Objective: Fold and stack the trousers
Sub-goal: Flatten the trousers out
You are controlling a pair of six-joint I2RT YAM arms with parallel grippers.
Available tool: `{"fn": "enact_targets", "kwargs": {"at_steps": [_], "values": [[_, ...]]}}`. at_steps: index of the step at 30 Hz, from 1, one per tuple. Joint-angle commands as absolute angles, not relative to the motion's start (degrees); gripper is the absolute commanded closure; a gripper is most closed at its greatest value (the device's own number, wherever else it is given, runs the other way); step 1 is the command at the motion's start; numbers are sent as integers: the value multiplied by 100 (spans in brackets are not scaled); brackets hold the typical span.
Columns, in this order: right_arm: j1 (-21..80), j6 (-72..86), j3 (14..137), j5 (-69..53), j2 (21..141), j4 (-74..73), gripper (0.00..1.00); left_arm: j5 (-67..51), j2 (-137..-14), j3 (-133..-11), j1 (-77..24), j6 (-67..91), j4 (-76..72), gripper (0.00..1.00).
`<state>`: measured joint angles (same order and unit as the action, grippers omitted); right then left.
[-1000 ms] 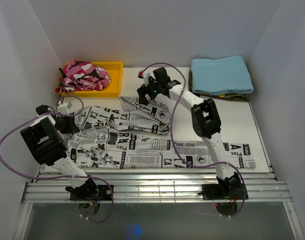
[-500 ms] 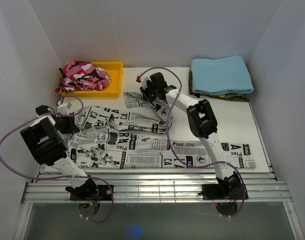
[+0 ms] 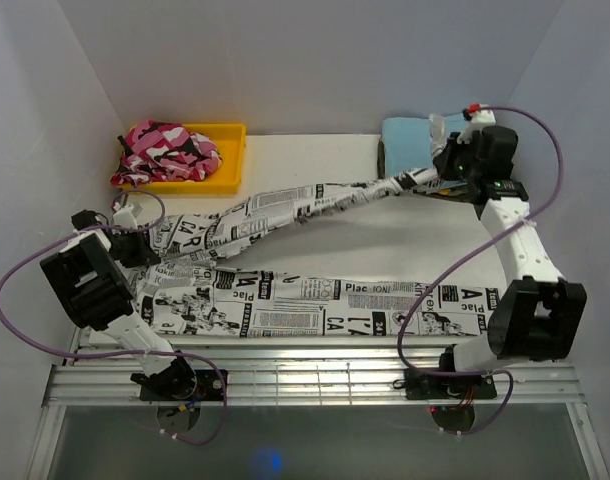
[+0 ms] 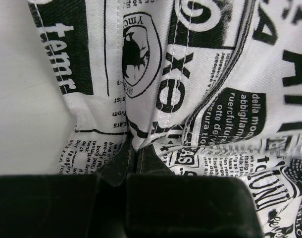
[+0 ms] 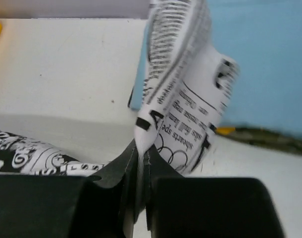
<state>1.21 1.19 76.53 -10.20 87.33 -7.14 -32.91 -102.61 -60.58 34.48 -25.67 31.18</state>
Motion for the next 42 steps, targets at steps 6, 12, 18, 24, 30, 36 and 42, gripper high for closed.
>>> {"fn": "enact_targets", "kwargs": {"at_steps": [6,12,18,24,30,36,42], "values": [[-1317,1222,5039,-2266,7814,-781,46,-2628,-10389,-5845,3516,-2593,3173,100],[-1730,494,5280,-2591,7787,-1512,14,-2856,-10196,-6055,3516,-2952,3664,98],[-1863,-1914,6502,-3191,8225,-2442,20,-3576,-9510,-6432,3516,-3628,4208,65],[-1872,-4308,8137,-3208,9559,-4243,21,-3709,-9676,-7294,3445,-3858,4588,39],[-1907,-6459,8955,-2383,10817,-5799,20,-3621,-10387,-7892,3401,-3920,4938,38],[-1898,-7102,8736,-1960,11170,-5318,39,-3516,-10863,-7945,3393,-3693,4782,38],[-1907,-7646,8693,-2083,10698,-5151,92,-3428,-11364,-8147,3366,-3218,4553,44]]}}
